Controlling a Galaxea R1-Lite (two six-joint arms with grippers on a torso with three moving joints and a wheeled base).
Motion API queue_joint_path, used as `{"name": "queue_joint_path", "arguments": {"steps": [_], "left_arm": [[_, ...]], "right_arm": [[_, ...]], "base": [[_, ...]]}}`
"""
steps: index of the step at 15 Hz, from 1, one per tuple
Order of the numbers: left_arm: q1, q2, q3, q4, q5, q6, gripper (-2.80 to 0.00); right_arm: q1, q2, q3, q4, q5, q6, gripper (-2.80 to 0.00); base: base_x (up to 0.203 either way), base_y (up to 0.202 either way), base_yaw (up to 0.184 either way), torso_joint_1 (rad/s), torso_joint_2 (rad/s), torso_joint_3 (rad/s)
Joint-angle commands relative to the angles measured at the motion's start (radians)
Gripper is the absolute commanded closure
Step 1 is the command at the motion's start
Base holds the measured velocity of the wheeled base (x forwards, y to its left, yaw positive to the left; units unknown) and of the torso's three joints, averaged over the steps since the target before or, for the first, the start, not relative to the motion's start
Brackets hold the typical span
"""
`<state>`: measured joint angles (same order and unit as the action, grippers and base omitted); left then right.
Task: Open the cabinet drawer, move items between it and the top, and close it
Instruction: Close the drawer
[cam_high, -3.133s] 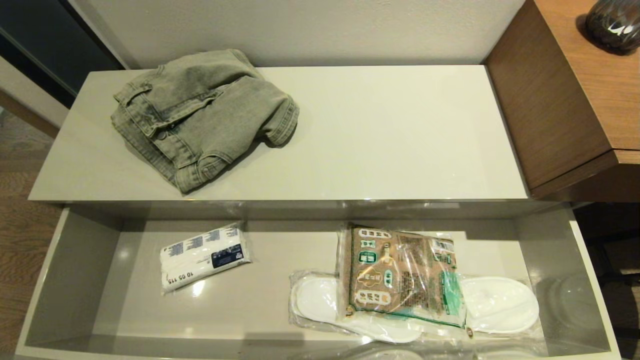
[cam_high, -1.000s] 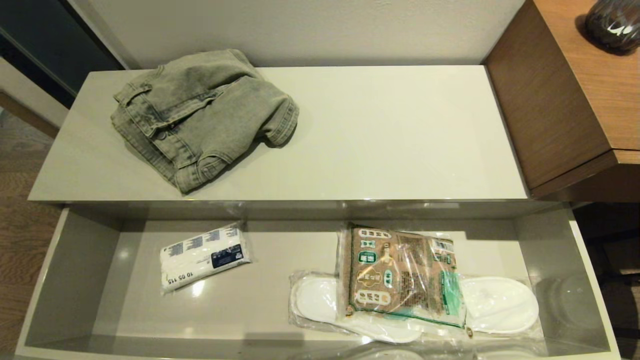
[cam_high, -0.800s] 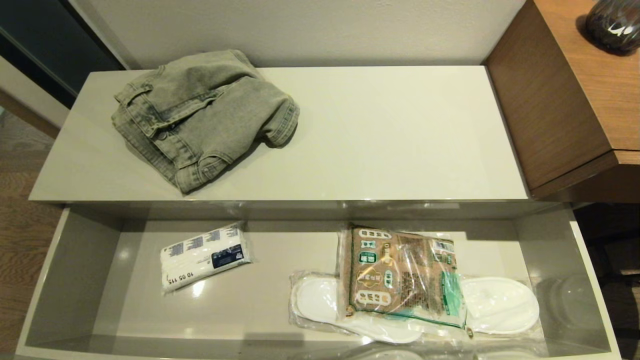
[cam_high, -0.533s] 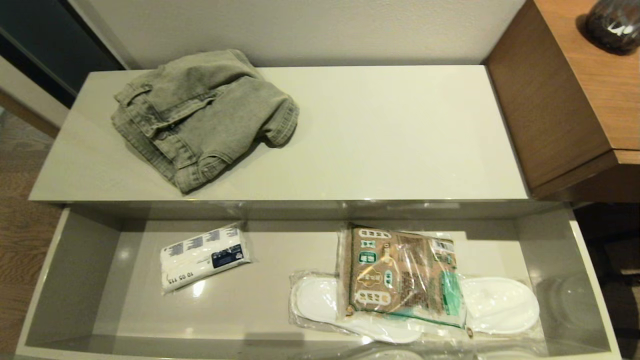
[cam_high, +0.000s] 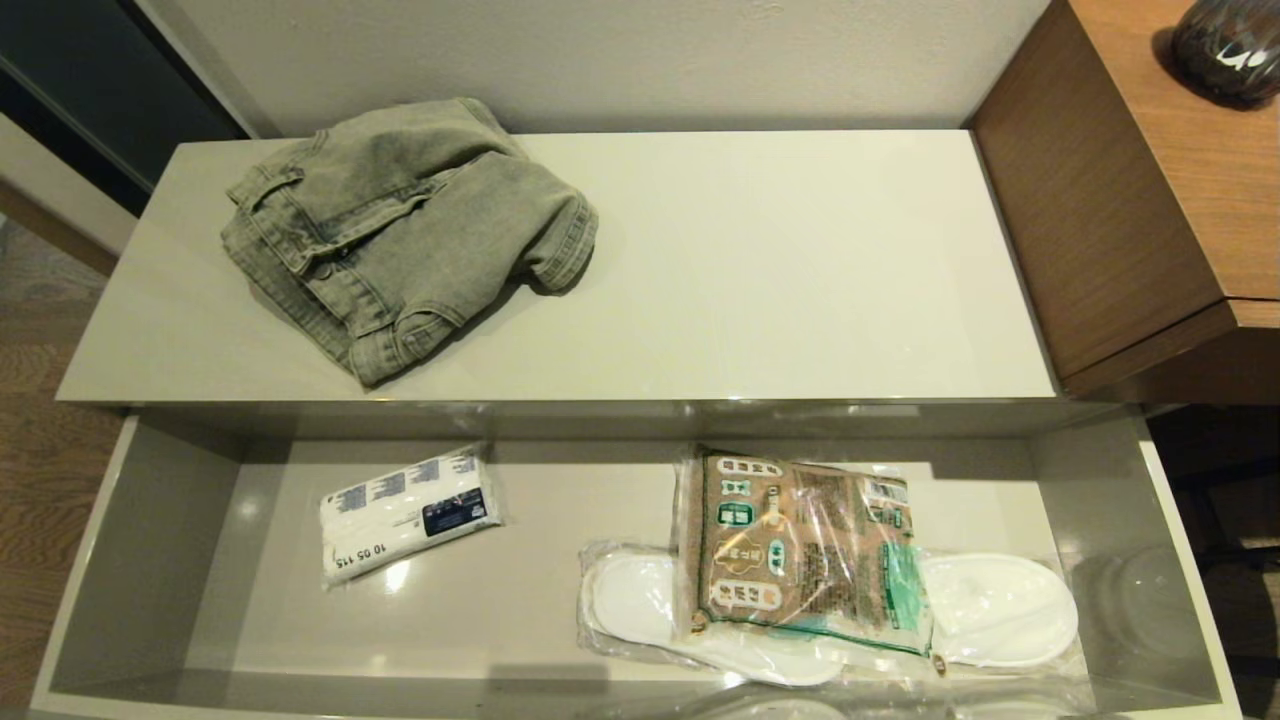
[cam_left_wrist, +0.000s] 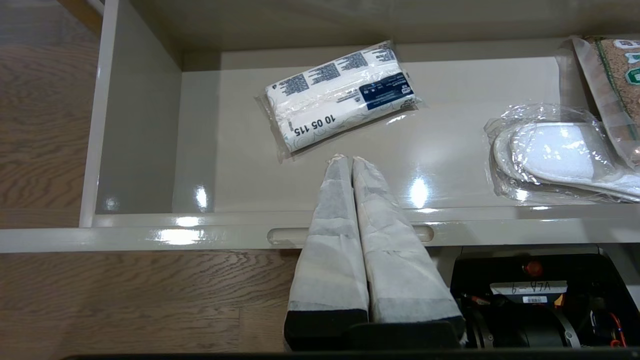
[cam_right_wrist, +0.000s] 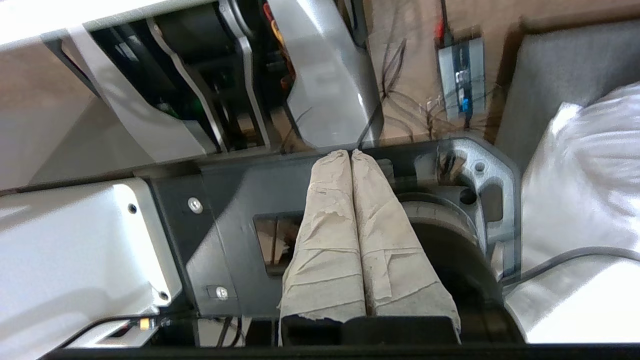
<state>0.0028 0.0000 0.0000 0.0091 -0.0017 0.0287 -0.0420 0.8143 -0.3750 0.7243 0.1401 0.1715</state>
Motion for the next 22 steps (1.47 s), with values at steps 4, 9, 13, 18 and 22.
{"name": "queue_joint_path", "arguments": {"steps": [4,9,13,18,22], "left_arm": [[0.000,0.002,0.000,0.000,0.000,0.000,0.00],[0.000,0.002,0.000,0.000,0.000,0.000,0.00],[0.000,0.002,0.000,0.000,0.000,0.000,0.00],[0.000,0.002,0.000,0.001,0.000,0.000,0.00],[0.000,0.002,0.000,0.000,-0.001,0.000,0.00]], "right_arm": [[0.002,-0.010,-0.093,-0.117,0.020,-0.039,0.00],[0.010,0.014,-0.076,-0.171,0.027,-0.043,0.00],[0.057,0.020,-0.058,-0.098,0.028,-0.073,0.00],[0.085,0.113,-0.047,-0.094,0.069,-0.074,0.00],[0.152,0.167,-0.053,-0.148,0.139,-0.075,0.00]], "base": [[0.000,0.000,0.000,0.000,0.00,0.000],[0.000,0.000,0.000,0.000,0.00,0.000],[0.000,0.000,0.000,0.000,0.00,0.000],[0.000,0.000,0.000,0.000,0.00,0.000],[0.000,0.000,0.000,0.000,0.00,0.000]]}}
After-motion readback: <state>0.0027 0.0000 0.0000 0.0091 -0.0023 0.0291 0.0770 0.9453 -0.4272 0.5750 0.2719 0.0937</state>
